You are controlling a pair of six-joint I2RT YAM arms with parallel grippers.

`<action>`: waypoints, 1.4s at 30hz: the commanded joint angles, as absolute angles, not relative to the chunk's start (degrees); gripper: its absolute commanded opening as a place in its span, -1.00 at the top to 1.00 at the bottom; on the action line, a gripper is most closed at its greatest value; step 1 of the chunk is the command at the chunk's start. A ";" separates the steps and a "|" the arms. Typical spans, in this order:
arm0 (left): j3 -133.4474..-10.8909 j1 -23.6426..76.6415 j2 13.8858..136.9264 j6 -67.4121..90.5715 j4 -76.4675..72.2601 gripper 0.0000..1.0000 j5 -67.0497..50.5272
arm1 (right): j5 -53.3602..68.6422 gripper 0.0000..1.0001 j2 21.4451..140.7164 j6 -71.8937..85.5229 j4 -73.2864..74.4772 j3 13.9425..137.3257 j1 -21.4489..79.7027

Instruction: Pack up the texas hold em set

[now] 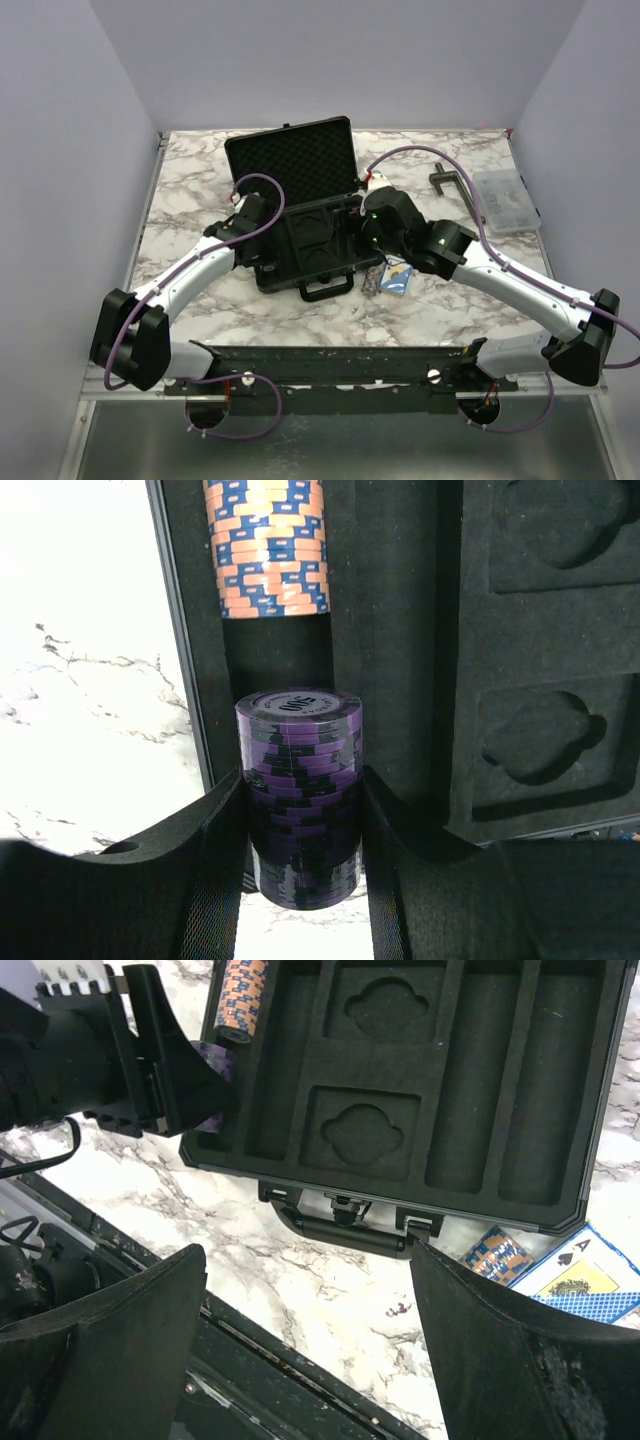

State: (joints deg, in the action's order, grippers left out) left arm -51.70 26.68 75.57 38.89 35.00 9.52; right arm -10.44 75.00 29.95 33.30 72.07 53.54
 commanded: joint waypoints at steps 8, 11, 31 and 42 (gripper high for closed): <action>-55.13 26.28 78.95 36.83 33.40 0.96 13.02 | -11.07 -0.73 72.84 29.19 33.60 70.78 53.77; -55.02 26.28 78.92 36.74 33.40 0.85 13.79 | -10.72 -0.73 72.94 29.25 33.57 70.66 53.73; -49.76 27.03 64.60 32.70 33.77 -0.06 10.61 | -9.74 -0.73 73.98 28.80 32.87 70.38 53.73; -40.00 31.32 54.34 34.22 32.49 0.59 7.78 | -8.19 -0.72 76.08 28.90 31.57 70.48 53.70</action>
State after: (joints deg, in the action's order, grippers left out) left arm -42.37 29.89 55.99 33.47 33.32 9.69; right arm -9.67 74.94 29.45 32.71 71.07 53.54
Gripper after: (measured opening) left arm 0.222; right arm 0.862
